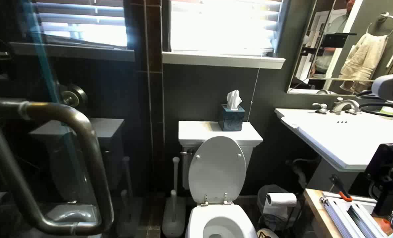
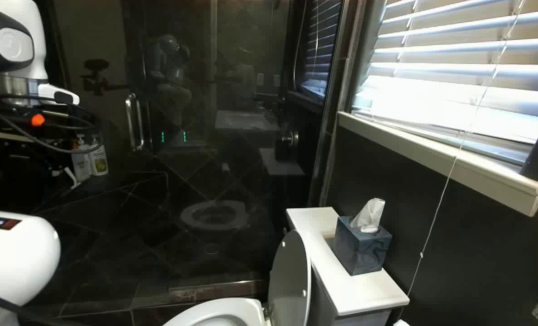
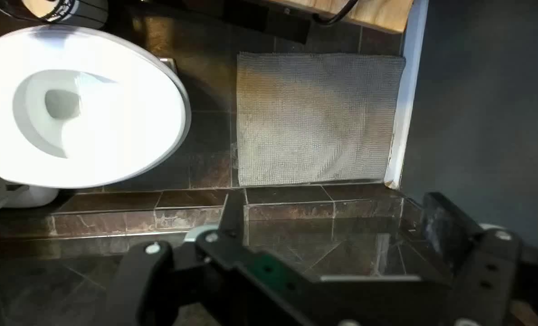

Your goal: Close the toilet lid

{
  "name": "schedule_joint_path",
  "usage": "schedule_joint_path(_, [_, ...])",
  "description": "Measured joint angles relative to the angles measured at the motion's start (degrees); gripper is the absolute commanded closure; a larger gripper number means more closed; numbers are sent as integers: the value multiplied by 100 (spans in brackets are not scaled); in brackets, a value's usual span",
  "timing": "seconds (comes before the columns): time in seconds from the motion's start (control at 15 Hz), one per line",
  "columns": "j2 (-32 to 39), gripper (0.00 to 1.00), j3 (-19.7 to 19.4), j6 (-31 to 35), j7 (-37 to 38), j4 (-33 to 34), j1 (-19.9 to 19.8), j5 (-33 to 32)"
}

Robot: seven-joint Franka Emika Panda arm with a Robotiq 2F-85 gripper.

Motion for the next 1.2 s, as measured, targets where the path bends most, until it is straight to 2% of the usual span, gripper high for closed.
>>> schedule_joint_path(0.53, [0,0,0,0,-1,0,-2,0])
schedule_joint_path(0.67, [17,0,-68,42,27,1,-115,1])
schedule_joint_path(0.8, [117,0,-323,165,60,0,-442,-9])
schedule_joint_path(1.0, [483,0,-855,498,40,-2,-1190,-184])
schedule_joint_path(1.2, [1005,0,-1292,1187,-24,-6,-1936,-637])
